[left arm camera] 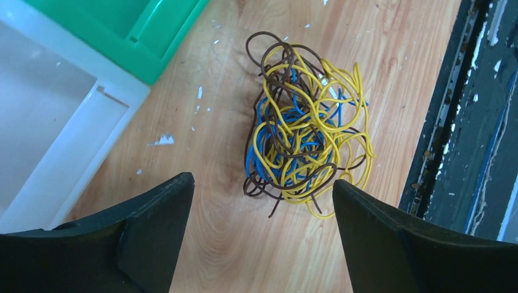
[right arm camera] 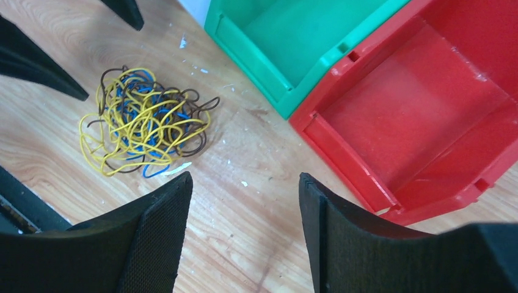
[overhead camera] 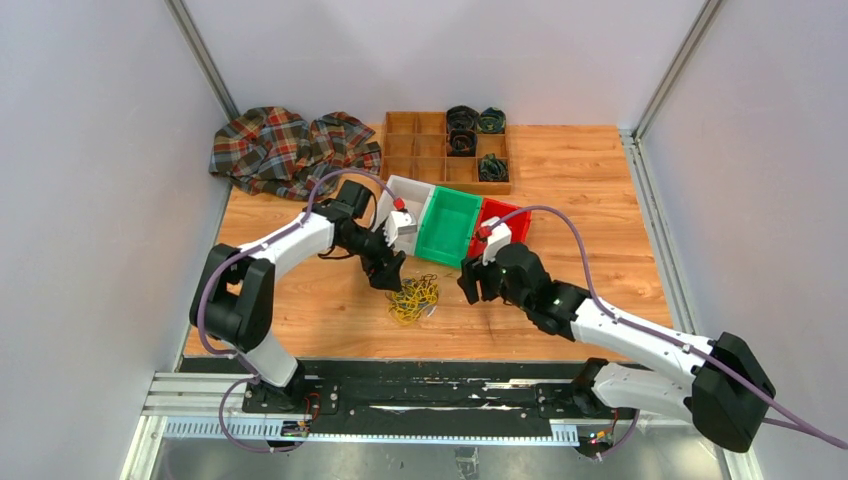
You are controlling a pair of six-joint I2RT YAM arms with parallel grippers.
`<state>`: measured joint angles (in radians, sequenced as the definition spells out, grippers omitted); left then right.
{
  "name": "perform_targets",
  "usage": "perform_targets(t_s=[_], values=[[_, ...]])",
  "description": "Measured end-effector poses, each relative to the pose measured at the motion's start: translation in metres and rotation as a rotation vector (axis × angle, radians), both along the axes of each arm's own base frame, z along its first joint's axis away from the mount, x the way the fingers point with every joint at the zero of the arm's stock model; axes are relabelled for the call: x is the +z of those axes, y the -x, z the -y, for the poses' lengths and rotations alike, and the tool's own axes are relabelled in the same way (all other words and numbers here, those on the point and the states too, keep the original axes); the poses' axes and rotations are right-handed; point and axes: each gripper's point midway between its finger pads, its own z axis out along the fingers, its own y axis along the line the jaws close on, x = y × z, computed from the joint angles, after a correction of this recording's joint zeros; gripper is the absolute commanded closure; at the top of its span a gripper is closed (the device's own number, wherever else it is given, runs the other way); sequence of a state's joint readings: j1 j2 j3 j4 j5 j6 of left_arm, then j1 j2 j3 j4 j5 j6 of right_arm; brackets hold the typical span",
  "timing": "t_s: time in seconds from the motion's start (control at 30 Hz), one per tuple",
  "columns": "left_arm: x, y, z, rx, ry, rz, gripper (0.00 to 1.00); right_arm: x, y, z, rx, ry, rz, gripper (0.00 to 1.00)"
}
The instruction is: Untangle the cables
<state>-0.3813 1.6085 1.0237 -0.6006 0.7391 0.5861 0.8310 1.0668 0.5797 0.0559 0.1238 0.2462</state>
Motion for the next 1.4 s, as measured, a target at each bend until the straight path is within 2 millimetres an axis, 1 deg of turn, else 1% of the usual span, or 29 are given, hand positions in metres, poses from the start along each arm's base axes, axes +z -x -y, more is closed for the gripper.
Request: perform_targets(t_s=[0.13, 0.2, 0.33, 0.37, 0.47, 0.53, 0.6, 0.63, 0.67, 0.7, 0.77, 0.87, 0.93, 1.0, 1.07, 1.2, 1.23, 1.27, 1.3, 1.33, 1.37, 1.4], values=[[0.000, 0.001, 0.004, -0.070, 0.020, 0.005, 0.22, -0.003, 0.010, -0.006, 0.018, 0.026, 0.006, 0.43], [0.001, -0.001, 0.007, -0.095, 0.032, 0.009, 0.29, -0.004, 0.015, -0.009, 0.028, 0.038, 0.009, 0.45], [0.003, -0.001, 0.011, -0.140, 0.055, 0.011, 0.47, -0.010, 0.021, -0.013, 0.032, 0.056, 0.001, 0.45], [0.002, -0.001, 0.011, -0.143, 0.055, 0.008, 0.49, -0.011, 0.022, -0.013, 0.031, 0.057, -0.003, 0.45], [-0.003, 0.005, 0.011, -0.165, 0.057, -0.015, 0.50, -0.011, 0.021, -0.012, 0.021, 0.057, -0.004, 0.44], [-0.005, 0.009, 0.012, -0.179, 0.060, -0.028, 0.53, -0.011, 0.021, -0.012, 0.018, 0.055, -0.006, 0.41], [-0.005, 0.011, 0.013, -0.190, 0.065, -0.033, 0.59, -0.011, 0.021, -0.012, 0.015, 0.053, -0.007, 0.35], [-0.005, 0.012, 0.013, -0.193, 0.068, -0.033, 0.64, -0.011, 0.021, -0.012, 0.012, 0.051, -0.009, 0.31], [-0.004, 0.013, 0.014, -0.198, 0.071, -0.033, 0.71, -0.011, 0.021, -0.012, 0.008, 0.049, -0.009, 0.25], [-0.004, 0.013, 0.015, -0.200, 0.073, -0.036, 0.79, -0.010, 0.021, -0.012, 0.005, 0.044, -0.011, 0.21], [-0.004, 0.015, 0.015, -0.201, 0.075, -0.042, 0.89, -0.008, 0.021, -0.011, -0.004, 0.036, -0.010, 0.20], [-0.002, 0.017, 0.016, -0.200, 0.078, -0.048, 0.99, -0.001, 0.021, -0.010, -0.012, 0.015, 0.000, 0.19], [0.003, 0.019, 0.015, -0.196, 0.077, -0.047, 0.99, 0.005, 0.020, -0.011, -0.014, -0.006, 0.011, 0.19], [0.013, 0.021, 0.014, -0.191, 0.077, -0.031, 0.99, 0.012, 0.019, -0.012, -0.013, -0.028, 0.027, 0.19], [0.028, 0.022, 0.012, -0.178, 0.079, 0.002, 0.99, 0.016, 0.017, -0.015, -0.007, -0.040, 0.044, 0.19], [0.057, 0.026, 0.008, -0.146, 0.083, 0.054, 0.99, 0.018, 0.016, -0.023, 0.028, -0.044, 0.066, 0.19], [0.062, 0.026, 0.008, -0.139, 0.085, 0.059, 0.96, 0.018, 0.016, -0.026, 0.044, -0.047, 0.069, 0.19], [0.068, 0.026, 0.007, -0.129, 0.086, 0.065, 0.91, 0.019, 0.017, -0.030, 0.059, -0.052, 0.075, 0.19], [0.071, 0.027, 0.007, -0.123, 0.087, 0.071, 0.83, 0.020, 0.019, -0.035, 0.082, -0.056, 0.080, 0.19], [0.074, 0.027, 0.006, -0.119, 0.088, 0.078, 0.69, 0.020, 0.021, -0.040, 0.102, -0.058, 0.085, 0.19], [0.076, 0.029, 0.005, -0.117, 0.087, 0.081, 0.57, 0.020, 0.023, -0.043, 0.118, -0.059, 0.088, 0.19], [0.077, 0.029, 0.005, -0.119, 0.084, 0.087, 0.48, 0.019, 0.024, -0.045, 0.131, -0.054, 0.092, 0.19]])
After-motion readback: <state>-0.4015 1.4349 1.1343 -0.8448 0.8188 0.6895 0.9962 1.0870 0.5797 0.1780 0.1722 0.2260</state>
